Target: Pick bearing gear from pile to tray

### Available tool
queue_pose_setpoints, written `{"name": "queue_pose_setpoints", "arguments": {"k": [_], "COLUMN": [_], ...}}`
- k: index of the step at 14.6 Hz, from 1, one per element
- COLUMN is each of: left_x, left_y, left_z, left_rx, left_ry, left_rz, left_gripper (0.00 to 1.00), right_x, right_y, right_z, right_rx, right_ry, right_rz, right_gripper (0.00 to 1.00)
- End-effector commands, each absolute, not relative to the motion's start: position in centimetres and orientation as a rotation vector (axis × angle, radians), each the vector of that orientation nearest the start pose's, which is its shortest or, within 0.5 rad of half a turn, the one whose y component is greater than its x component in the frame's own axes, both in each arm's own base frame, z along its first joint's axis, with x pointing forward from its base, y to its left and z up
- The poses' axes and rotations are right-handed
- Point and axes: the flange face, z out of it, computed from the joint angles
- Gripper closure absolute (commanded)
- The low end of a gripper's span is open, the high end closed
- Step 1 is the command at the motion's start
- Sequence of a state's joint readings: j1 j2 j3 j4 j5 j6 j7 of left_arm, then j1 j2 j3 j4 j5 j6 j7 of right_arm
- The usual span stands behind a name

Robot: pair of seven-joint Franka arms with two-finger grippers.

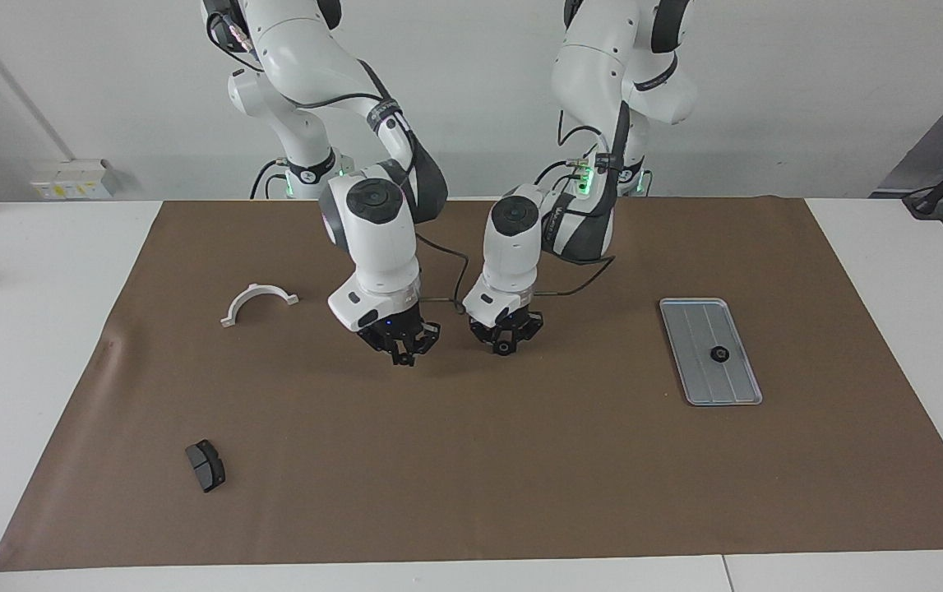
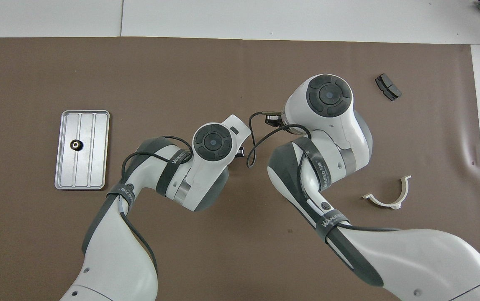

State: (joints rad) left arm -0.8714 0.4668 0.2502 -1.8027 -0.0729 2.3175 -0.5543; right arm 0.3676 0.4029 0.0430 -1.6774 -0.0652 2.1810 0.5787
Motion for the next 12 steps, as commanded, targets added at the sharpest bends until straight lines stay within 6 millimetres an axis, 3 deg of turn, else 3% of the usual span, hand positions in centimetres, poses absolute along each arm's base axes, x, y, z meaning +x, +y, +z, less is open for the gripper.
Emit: {"name": "queue_pose_setpoints", "arguments": {"k": [1,5,7,9,12], "left_x": [52.6,53.7,54.3,55.3,56.9], "left_y": [-39.1,-36.0,-33.3,-29.0,-22.5], "left_z": [31.3,34.4,36.0,37.1,38.0], "left_rx": [-3.069,-3.091,-3.101,-3.108,-3.109], "left_ry": [0.108,0.056,0.084,0.106,0.168], "left_rz": [-0.126,-0.150,-0.142,-0.137,-0.135], "left_gripper": [1.00,1.00,1.00,1.00,1.00], "right_x": [60.8,60.4,58.6,57.3,54.3], "right_y": [26.4,26.4,29.2,31.6,37.5], "right_z": [38.1,37.7,36.2,35.0,32.7], "right_rx": [-3.111,-3.108,-3.088,-3.063,-3.036], "right_ry": [0.232,0.258,0.288,0.313,0.355], "right_rz": [-0.167,-0.158,-0.168,-0.190,-0.181], "right_gripper": [1.00,1.00,1.00,1.00,1.00]}}
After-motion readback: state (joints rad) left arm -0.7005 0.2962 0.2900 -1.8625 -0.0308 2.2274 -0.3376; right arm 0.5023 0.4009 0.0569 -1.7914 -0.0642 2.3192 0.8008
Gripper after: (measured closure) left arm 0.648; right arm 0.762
